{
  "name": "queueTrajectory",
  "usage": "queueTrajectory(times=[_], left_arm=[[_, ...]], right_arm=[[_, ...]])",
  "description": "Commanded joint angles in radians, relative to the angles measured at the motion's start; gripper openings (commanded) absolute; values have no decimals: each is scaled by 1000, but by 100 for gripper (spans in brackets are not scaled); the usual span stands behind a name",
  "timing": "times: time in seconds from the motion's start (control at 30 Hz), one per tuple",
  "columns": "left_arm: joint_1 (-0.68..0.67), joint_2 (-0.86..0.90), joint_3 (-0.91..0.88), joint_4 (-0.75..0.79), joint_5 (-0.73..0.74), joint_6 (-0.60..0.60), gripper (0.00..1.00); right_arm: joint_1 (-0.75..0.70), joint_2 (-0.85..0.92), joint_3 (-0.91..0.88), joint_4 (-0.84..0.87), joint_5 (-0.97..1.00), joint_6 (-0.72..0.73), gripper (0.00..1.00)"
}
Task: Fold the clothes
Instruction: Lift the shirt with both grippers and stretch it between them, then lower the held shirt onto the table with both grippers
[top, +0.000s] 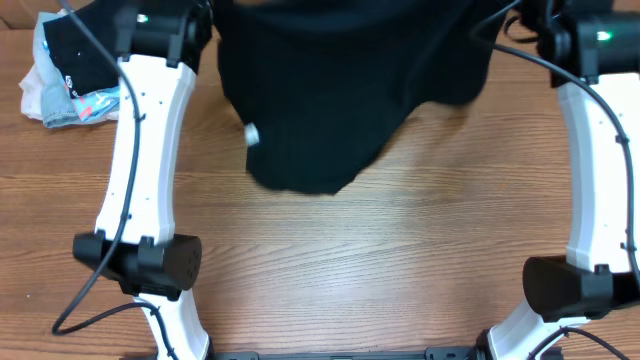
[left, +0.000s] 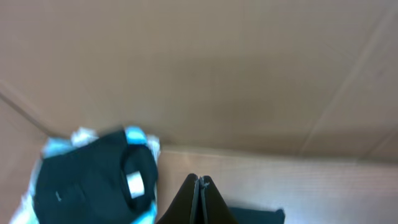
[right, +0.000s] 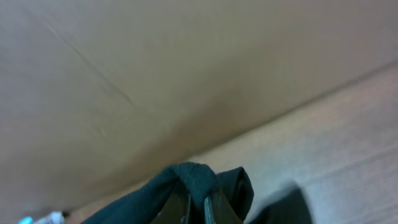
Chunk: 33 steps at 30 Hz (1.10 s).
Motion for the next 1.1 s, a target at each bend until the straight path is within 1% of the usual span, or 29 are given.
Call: queueTrajectory(times=[0.0, 0.1, 0.2, 0.3, 0.47, 0.57, 0.6, 0.7, 0.77, 0.93, 0.97, 1.0, 1.07], left_arm=[[-6, -79, 282, -50, -18, 54, 4], [-1, -112, 441, -151, 50, 55, 4], [2, -127, 498, -277, 120, 55, 4], [2, -104, 482, -415, 178, 32, 4], [2, 14, 365, -618, 263, -78, 4], [2, 97, 300, -707, 323, -89, 4], [2, 122, 289, -737, 333, -90, 4], [2, 173, 286, -829, 329, -149, 4], [2, 175, 287, -866, 330, -168, 4], [-16, 104, 287, -866, 380, -166, 4], [-23, 84, 287, -867, 386, -160, 8], [-31, 65, 287, -866, 398, -150, 14], [-49, 25, 287, -867, 417, -136, 18]], right_arm=[[-13, -85, 200, -29, 69, -58, 4], [-31, -98, 297, -127, 89, -72, 4], [-37, -95, 303, -217, 88, -71, 5], [-37, -65, 261, -298, 61, -68, 5], [-37, 8, 149, -383, -28, -64, 5], [-37, 30, 71, -430, -63, -63, 5], [-37, 30, 47, -444, -63, -63, 5], [-37, 30, 27, -529, -63, -63, 5], [-37, 25, 27, -588, -63, -63, 4], [-37, 15, 27, -709, -57, -64, 4], [-37, 15, 27, -733, -50, -63, 4], [-37, 15, 27, -759, -42, -63, 4], [-37, 12, 24, -766, -35, -68, 4]])
